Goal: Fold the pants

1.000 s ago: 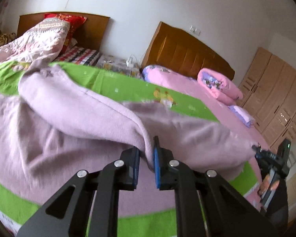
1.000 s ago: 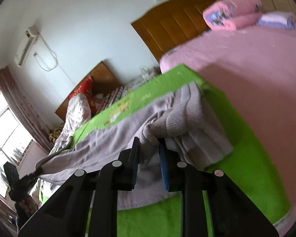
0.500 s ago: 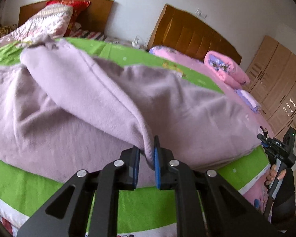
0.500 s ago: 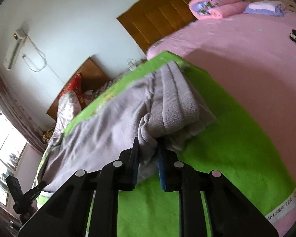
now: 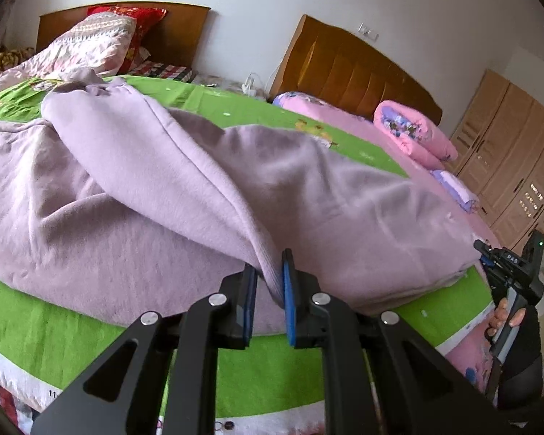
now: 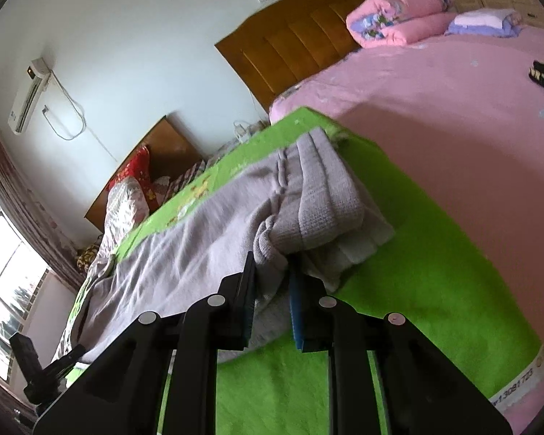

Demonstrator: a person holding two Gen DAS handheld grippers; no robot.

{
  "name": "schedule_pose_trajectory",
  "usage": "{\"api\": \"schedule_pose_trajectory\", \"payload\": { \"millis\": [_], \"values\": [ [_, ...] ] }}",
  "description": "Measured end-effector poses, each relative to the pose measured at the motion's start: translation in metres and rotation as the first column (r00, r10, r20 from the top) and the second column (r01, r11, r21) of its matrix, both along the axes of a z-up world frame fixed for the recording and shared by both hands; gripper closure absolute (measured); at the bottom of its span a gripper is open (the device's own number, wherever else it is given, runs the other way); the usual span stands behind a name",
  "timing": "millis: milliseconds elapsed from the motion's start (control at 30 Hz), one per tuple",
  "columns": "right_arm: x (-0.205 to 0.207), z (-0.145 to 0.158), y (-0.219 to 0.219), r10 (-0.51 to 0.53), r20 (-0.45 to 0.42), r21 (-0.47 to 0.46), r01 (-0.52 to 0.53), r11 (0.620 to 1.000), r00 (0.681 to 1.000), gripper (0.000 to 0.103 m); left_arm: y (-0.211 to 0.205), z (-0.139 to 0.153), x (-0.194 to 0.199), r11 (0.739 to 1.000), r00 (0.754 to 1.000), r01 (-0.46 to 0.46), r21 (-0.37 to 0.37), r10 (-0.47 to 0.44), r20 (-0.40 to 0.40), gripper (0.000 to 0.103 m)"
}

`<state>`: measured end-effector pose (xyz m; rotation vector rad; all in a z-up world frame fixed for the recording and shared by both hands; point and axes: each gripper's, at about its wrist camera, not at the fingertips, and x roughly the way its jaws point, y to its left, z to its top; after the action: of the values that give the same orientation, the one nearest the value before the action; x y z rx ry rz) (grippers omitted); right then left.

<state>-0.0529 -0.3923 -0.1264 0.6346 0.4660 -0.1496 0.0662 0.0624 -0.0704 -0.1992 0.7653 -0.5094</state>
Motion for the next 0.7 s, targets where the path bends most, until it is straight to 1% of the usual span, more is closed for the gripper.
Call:
{"api": "schedule_pose_trajectory", "payload": {
  "millis": [33, 100, 167, 233, 300, 433, 467, 500, 533, 567, 600, 633, 667, 700],
  "values": [
    [0.001, -0.001, -0.001, -0.002, -0.006, -0.004, 0.002, 1.0, 1.0, 0.087, 0.0, -0.004, 0.002, 1.0, 1.0, 0.004, 0.008, -0.004, -0.014, 0.09],
    [0.005, -0.012, -0.003, -0.012, -0.053, -0.007, 0.012, 1.0, 0.999, 0.088, -0.002, -0.018, 0.006, 1.0, 0.998, 0.009, 0.028, -0.007, -0.055, 0.09],
    [0.004, -0.02, -0.002, -0.008, -0.049, -0.016, 0.007, 1.0, 0.999, 0.09, -0.001, -0.022, 0.003, 1.0, 0.999, 0.012, 0.02, -0.012, -0.032, 0.089],
    [0.005, -0.017, 0.0, -0.011, -0.062, -0.039, 0.008, 0.999, 0.998, 0.09, -0.003, -0.02, 0.002, 0.999, 0.999, 0.015, 0.036, -0.014, -0.03, 0.089],
    [0.007, -0.013, 0.001, -0.014, -0.073, -0.052, 0.011, 0.999, 0.997, 0.09, -0.003, -0.019, 0.002, 0.999, 0.999, 0.017, 0.034, -0.016, -0.032, 0.089],
    [0.005, -0.013, 0.002, -0.028, -0.08, -0.042, 0.024, 0.999, 0.996, 0.09, 0.0, -0.02, 0.001, 0.999, 0.999, 0.018, 0.027, -0.017, -0.033, 0.089],
    [0.004, -0.012, 0.003, -0.034, -0.083, -0.033, 0.031, 0.999, 0.996, 0.088, 0.0, -0.02, 0.001, 0.999, 0.999, 0.019, 0.027, -0.019, -0.036, 0.088],
    [0.002, -0.009, 0.005, -0.04, -0.096, -0.025, 0.038, 0.999, 0.995, 0.08, 0.0, -0.019, 0.001, 0.999, 0.999, 0.024, 0.03, -0.023, -0.04, 0.087],
    [0.0, -0.006, 0.007, -0.05, -0.116, -0.03, 0.047, 0.998, 0.992, 0.071, 0.0, -0.018, 0.001, 0.999, 0.999, 0.026, 0.035, -0.024, -0.042, 0.082],
    [-0.005, -0.001, 0.011, -0.087, -0.142, -0.054, 0.08, 0.995, 0.986, 0.048, 0.003, -0.013, 0.0, 0.999, 0.999, 0.014, 0.042, -0.013, -0.033, 0.069],
    [-0.013, 0.009, 0.018, -0.134, -0.125, -0.1, 0.122, 0.988, 0.983, 0.043, 0.005, -0.008, -0.003, 0.999, 1.0, -0.008, 0.046, 0.009, -0.014, 0.058],
    [-0.02, 0.02, 0.026, -0.136, -0.089, -0.146, 0.122, 0.982, 0.987, 0.043, 0.01, 0.0, -0.007, 0.997, 0.999, -0.047, 0.055, 0.046, 0.025, 0.048],
    [-0.022, 0.03, 0.037, -0.116, -0.068, -0.198, 0.1, 0.975, 0.991, 0.043, 0.013, 0.008, -0.011, 0.994, 0.994, -0.087, 0.063, 0.082, 0.067, 0.042],
    [-0.021, 0.04, 0.053, -0.082, -0.062, -0.268, 0.062, 0.961, 0.995, 0.043, 0.016, 0.022, -0.016, 0.989, 0.984, -0.132, 0.064, 0.123, 0.13, 0.038]
  ]
}}
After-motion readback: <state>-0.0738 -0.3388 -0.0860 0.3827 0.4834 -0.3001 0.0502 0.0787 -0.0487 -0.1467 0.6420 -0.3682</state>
